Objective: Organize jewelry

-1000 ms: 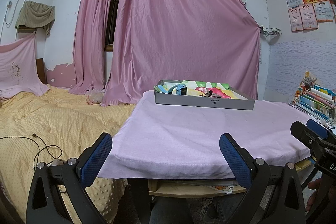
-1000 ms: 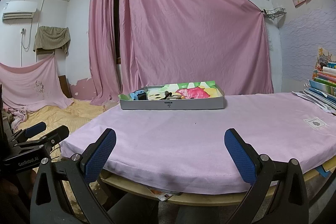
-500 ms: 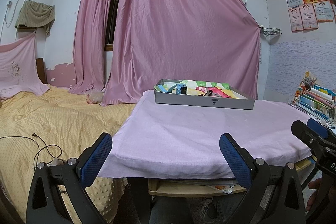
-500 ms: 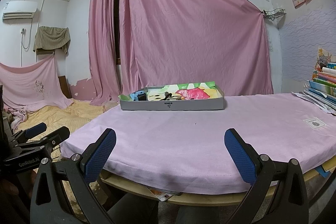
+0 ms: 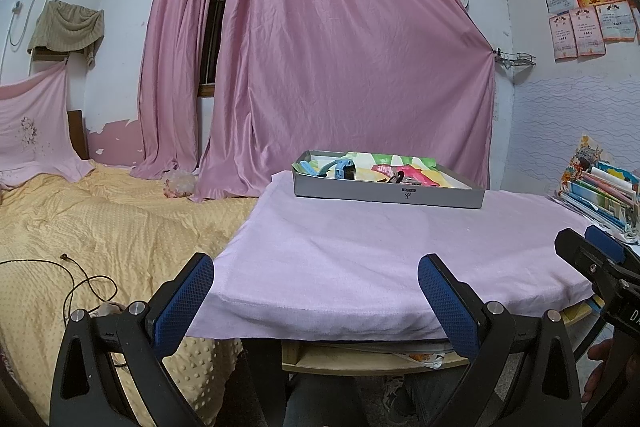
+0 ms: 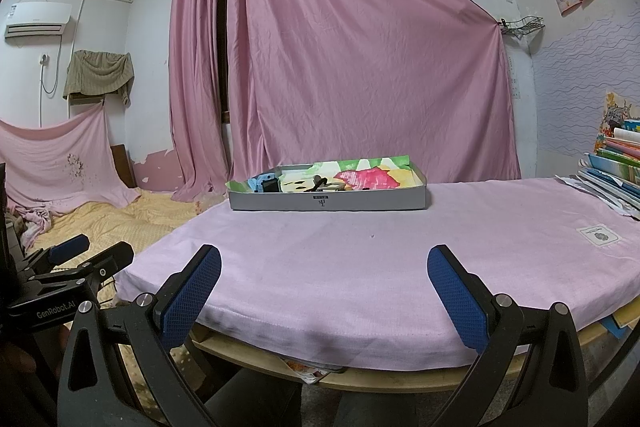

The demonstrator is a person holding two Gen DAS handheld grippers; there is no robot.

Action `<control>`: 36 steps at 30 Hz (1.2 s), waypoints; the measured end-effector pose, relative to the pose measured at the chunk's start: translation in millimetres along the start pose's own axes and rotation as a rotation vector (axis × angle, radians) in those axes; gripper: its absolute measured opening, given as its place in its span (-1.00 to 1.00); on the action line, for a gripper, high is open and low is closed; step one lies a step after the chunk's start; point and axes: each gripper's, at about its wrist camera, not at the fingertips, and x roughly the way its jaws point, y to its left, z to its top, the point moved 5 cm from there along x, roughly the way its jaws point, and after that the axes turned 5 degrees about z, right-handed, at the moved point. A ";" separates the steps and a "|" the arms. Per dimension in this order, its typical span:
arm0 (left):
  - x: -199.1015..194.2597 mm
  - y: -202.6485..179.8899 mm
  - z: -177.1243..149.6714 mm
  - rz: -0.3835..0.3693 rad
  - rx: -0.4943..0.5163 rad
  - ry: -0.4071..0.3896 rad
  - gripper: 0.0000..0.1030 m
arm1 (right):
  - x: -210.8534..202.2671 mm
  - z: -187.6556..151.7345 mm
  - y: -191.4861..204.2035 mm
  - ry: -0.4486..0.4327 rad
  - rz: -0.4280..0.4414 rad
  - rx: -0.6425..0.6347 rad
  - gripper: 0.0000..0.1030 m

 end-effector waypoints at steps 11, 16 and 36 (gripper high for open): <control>0.3 -0.5 0.0 0.001 0.002 0.001 0.99 | -0.2 0.4 -0.1 -0.002 0.000 0.000 0.97; -0.1 -0.8 -0.1 0.001 0.001 0.001 0.99 | -0.6 0.8 -0.6 -0.001 0.000 0.000 0.97; 1.1 1.0 -3.7 -0.024 -0.019 0.009 0.99 | -0.8 0.6 -0.9 -0.002 -0.001 0.001 0.97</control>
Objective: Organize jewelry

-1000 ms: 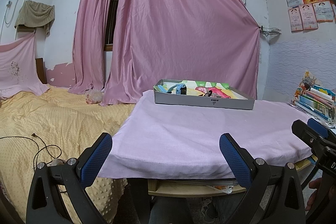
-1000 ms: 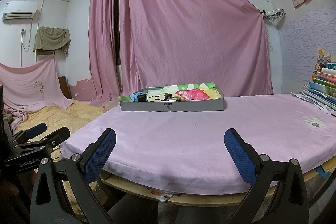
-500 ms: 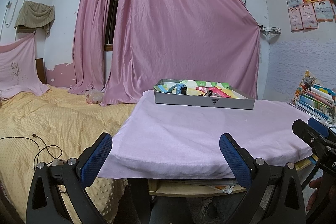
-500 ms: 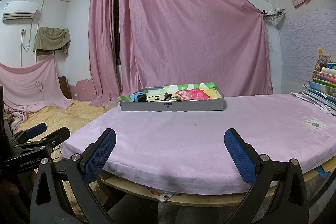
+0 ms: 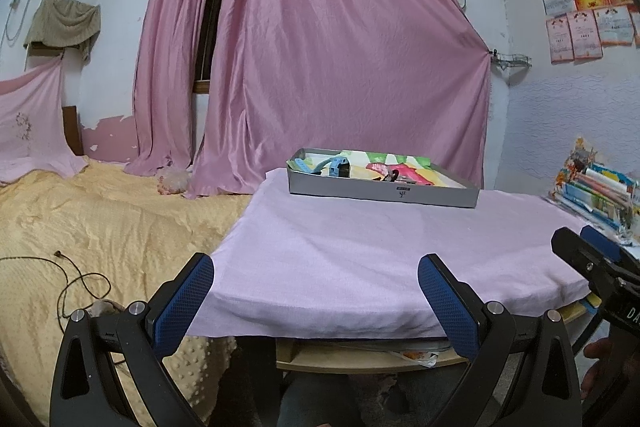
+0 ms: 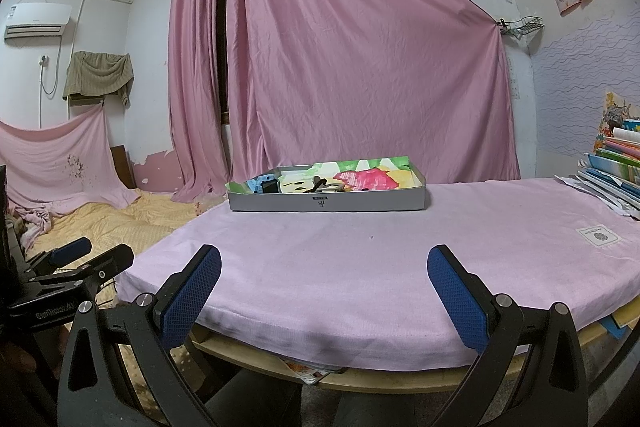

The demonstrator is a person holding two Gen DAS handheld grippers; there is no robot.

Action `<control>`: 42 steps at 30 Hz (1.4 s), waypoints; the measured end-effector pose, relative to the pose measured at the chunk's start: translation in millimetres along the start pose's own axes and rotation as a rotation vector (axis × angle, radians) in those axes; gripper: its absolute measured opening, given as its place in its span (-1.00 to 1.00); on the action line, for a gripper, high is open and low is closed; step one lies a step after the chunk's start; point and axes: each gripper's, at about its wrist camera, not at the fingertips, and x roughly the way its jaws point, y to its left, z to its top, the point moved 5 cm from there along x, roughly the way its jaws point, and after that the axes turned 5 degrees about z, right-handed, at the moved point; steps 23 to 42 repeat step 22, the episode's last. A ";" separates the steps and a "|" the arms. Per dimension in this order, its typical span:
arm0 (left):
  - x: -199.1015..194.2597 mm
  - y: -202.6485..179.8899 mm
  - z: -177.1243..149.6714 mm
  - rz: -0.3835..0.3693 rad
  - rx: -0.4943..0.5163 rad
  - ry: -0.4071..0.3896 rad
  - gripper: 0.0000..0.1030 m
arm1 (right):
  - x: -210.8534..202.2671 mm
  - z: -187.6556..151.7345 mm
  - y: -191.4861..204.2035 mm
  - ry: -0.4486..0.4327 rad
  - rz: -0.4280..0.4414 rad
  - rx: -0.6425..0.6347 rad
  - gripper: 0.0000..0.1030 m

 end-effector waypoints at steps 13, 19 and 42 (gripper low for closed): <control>0.9 1.8 -1.6 0.030 0.001 -0.001 0.99 | -0.2 0.5 -0.3 0.000 0.000 0.000 0.97; 1.1 0.8 -1.9 0.033 0.000 0.000 0.99 | -0.5 0.3 -1.0 0.001 -0.001 0.002 0.97; 1.3 0.7 -2.3 0.036 0.002 0.001 0.99 | -0.6 0.3 -1.1 0.001 -0.001 0.002 0.97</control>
